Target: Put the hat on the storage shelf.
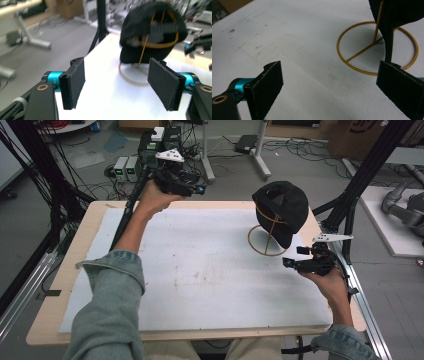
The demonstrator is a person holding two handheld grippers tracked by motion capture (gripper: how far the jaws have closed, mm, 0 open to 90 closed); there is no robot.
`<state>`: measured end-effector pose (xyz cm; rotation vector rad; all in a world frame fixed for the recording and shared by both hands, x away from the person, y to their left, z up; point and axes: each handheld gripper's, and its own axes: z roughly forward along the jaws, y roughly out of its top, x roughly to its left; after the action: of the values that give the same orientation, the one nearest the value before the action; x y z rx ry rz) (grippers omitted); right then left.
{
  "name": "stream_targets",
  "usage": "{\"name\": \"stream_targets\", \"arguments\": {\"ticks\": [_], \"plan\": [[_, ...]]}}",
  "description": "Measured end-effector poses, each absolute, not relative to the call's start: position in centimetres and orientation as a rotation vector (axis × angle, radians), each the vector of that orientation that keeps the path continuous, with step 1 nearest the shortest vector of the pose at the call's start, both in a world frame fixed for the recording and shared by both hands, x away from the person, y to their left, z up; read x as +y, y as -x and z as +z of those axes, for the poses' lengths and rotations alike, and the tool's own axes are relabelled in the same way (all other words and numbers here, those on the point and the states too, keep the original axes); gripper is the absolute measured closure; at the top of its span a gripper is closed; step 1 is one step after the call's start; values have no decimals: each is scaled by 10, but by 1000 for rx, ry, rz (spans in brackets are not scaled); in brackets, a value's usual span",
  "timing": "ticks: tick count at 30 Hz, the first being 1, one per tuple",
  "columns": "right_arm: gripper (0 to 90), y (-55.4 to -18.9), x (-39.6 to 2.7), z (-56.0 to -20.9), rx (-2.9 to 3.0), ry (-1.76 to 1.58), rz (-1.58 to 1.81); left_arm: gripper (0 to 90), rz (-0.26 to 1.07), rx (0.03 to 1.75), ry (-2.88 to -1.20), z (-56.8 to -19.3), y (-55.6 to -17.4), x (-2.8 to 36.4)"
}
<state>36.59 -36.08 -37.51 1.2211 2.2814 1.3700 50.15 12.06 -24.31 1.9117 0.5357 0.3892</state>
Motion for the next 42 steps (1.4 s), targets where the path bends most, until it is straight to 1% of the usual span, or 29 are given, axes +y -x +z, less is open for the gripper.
{"name": "stream_targets", "arguments": {"ticks": [6, 8, 13, 15, 18, 19, 23, 32, 42], "plan": [[66, -365, -360, -375, 2282, -1219, 1368, 298, 403, 650, -1863, -260, -475, 181], [66, -365, -359, -374, 2290, -1219, 1363, 283, 405, 685, -1857, -267, -465, 197], [66, -367, -354, -373, 2295, -1215, 1369, 233, 445, 787, -1931, -292, -434, 227], [66, -368, -352, -373, 2298, -1201, 1365, 226, 487, 838, -1997, -307, -421, 235], [66, -368, -350, -372, 2304, -1205, 1361, 214, 530, 894, -2079, -330, -403, 241], [66, -368, -349, -372, 2300, -1211, 1363, 215, 522, 911, -2095, -337, -398, 242], [66, -368, -348, -369, 2286, -1203, 1380, 220, 561, 929, -2125, -350, -386, 245], [66, -372, -343, -372, 2310, -1197, 1345, 230, 578, 946, -2101, -355, -380, 253], [66, -371, -343, -371, 2308, -1197, 1345, 230, 587, 934, -2105, -356, -377, 252]]}}
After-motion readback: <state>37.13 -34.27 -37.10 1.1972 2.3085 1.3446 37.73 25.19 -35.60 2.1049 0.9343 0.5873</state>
